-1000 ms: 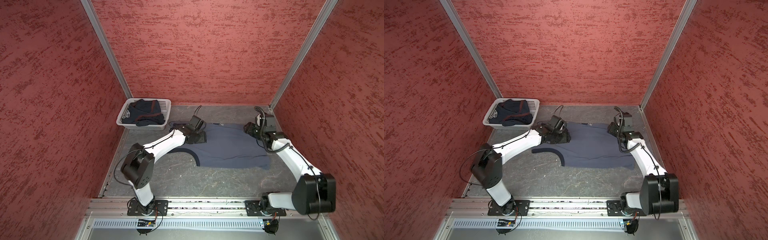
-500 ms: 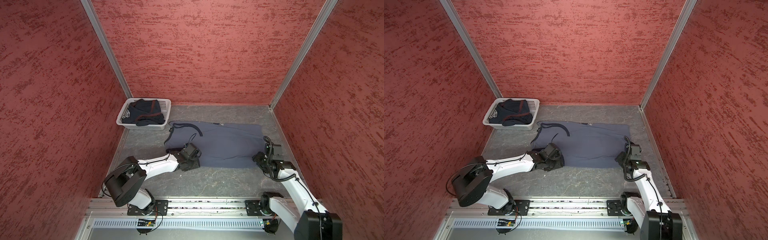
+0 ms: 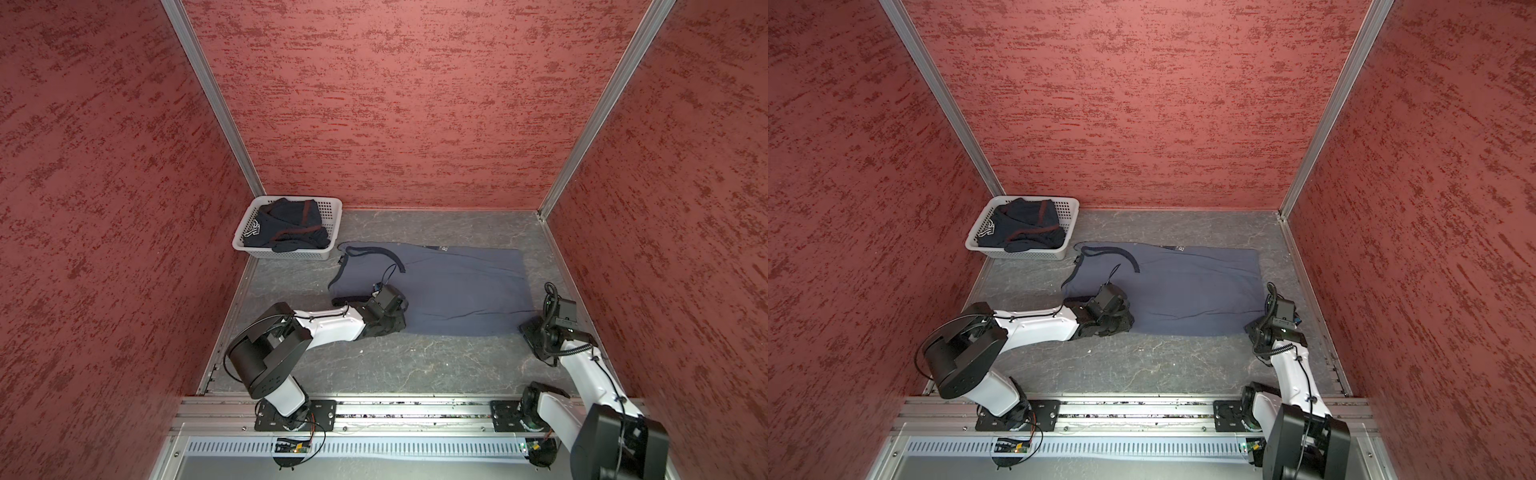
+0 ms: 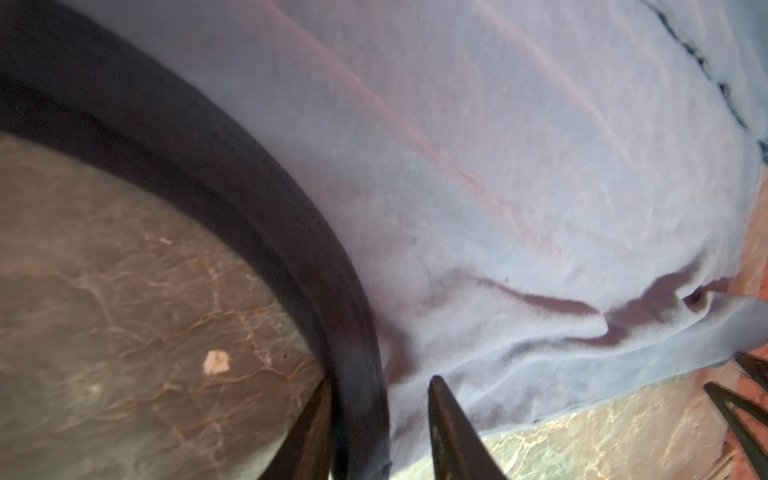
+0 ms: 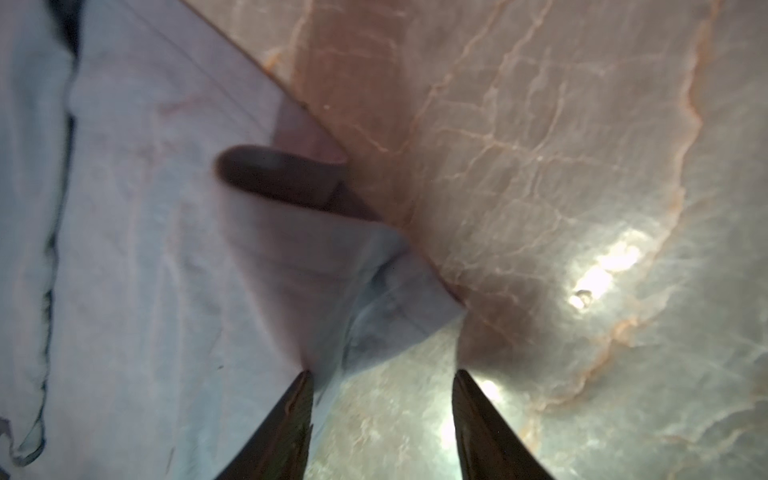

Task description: Fold and stack the tank tops

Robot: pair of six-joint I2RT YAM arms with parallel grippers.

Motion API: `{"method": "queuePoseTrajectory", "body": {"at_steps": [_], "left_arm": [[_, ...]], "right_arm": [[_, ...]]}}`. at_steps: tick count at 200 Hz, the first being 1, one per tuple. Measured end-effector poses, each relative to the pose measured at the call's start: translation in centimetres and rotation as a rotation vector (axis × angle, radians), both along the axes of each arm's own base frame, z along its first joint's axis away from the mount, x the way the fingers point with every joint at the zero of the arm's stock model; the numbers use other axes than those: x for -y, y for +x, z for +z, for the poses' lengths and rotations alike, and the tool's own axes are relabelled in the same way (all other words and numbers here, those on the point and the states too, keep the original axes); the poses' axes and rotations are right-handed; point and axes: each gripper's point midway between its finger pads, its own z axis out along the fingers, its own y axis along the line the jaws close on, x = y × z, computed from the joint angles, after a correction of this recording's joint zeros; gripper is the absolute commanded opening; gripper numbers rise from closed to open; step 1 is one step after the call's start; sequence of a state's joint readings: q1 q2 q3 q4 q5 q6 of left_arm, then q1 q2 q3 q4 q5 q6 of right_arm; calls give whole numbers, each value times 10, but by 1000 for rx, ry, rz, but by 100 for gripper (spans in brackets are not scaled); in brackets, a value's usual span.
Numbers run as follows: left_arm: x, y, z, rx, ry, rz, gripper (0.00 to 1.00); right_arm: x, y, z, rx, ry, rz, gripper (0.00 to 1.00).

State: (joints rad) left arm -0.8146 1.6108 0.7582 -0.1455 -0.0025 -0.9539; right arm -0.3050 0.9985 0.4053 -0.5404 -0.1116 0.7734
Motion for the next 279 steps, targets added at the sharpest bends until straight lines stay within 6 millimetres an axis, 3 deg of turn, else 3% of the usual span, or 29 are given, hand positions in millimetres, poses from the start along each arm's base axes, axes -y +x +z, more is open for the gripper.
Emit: {"method": "queuePoseTrajectory", "body": {"at_steps": [61,99,146,172,214,256,279], "left_arm": [[-1,0,-2,4,13,-8,20],[-2,0,-2,9,17,-16,15],[-1,4,9,19,3,-11,13],[8,16,29,47,-28,-4,11],[16,36,56,84,-62,17,9],[17,64,78,115,-71,65,9],[20,84,77,114,-61,90,8]], "right_arm": [[8,20,-2,41,-17,0,43],[12,36,-4,44,-26,36,27],[14,35,4,53,-61,56,23],[17,37,9,63,-87,74,15],[19,42,15,70,-108,104,13],[28,73,49,142,-151,133,8],[33,90,52,136,-149,148,9]]}}
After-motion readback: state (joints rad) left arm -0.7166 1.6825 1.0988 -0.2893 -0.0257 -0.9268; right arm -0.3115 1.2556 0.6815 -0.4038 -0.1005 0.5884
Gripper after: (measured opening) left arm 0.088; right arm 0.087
